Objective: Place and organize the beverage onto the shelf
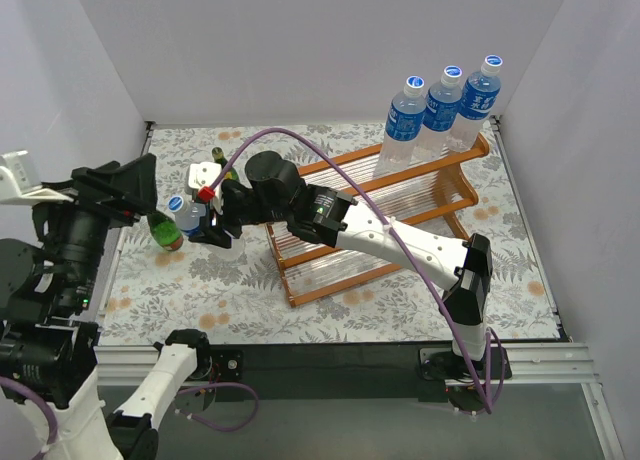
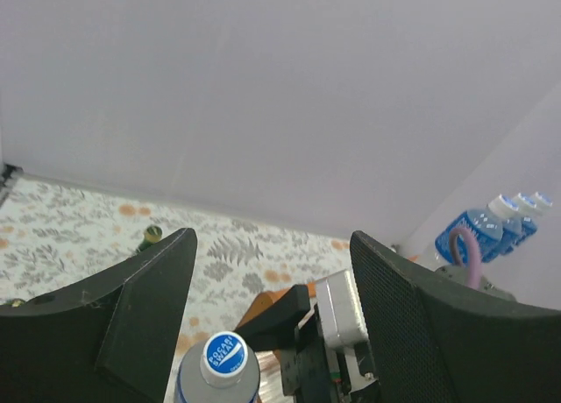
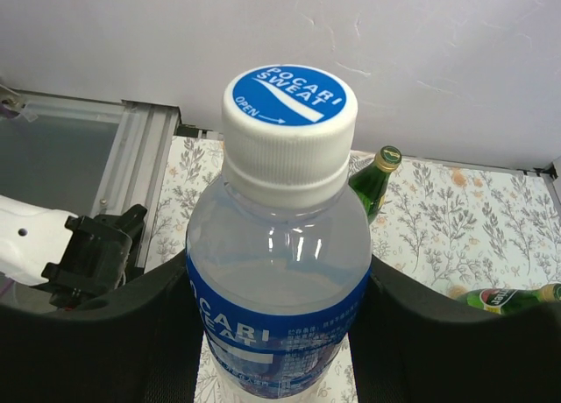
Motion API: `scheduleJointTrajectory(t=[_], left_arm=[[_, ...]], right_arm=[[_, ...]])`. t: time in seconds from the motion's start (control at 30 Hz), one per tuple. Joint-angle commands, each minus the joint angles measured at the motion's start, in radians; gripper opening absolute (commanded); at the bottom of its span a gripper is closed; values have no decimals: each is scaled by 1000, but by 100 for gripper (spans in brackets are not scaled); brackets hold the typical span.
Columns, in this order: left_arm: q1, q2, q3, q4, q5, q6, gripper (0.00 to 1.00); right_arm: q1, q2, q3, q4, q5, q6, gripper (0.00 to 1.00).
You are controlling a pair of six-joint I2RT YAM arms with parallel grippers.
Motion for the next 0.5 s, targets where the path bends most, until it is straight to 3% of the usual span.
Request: scheduleJointTrajectory(t=[0.0,0.47], left_arm=[[-16,14,62,19,-133,21,70],[-36,-33,-46,17,-185,40,70]], right_arm=[[-3,-108,93,158,-36,18,1],[-6,-190,198,138,-12,-34,1]])
